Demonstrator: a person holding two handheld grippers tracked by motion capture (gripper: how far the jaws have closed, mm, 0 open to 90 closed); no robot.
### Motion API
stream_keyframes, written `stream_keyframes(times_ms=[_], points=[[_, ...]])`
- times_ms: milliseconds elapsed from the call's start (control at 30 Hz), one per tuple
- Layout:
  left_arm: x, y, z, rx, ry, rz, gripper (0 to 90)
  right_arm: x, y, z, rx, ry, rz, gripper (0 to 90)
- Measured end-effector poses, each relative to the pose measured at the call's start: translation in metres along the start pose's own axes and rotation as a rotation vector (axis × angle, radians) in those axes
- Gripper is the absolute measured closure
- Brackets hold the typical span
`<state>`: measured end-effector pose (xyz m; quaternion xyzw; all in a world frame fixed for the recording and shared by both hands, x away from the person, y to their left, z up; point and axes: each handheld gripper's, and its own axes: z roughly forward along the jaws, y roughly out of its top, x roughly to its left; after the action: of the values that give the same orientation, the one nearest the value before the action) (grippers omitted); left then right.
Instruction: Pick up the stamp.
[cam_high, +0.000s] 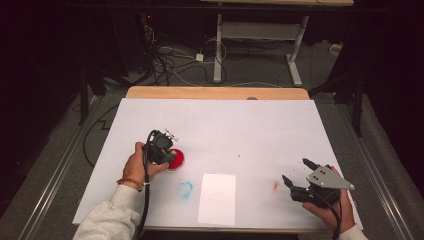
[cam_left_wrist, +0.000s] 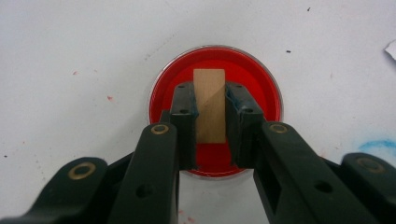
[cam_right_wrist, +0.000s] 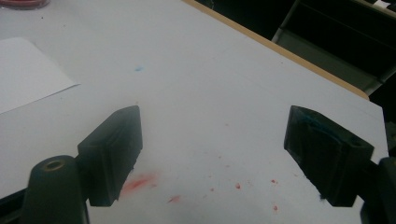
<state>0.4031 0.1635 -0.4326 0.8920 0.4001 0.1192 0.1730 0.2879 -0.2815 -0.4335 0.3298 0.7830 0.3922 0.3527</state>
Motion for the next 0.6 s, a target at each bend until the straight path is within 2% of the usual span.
stream_keyframes(times_ms=[100,233,433,600], points=[[0.0,-0.001,-0.002,-0.006,-0.013,0.013,74.0,0.0,0.001,0.0,-0.002,0.002,0.0,19.6],[0.002,-0.002,-0.01,-0.042,-0.028,0.007,74.0,-0.002,0.001,0.001,-0.002,0.0,0.011,19.5],[0.002,-0.003,-0.02,-0.064,-0.051,0.041,74.0,-0.002,0.0,0.002,0.003,0.001,0.01,19.4],[0.0,-0.004,-0.028,-0.083,-0.055,0.063,74.0,-0.002,0.0,0.001,0.004,0.002,0.015,19.3]])
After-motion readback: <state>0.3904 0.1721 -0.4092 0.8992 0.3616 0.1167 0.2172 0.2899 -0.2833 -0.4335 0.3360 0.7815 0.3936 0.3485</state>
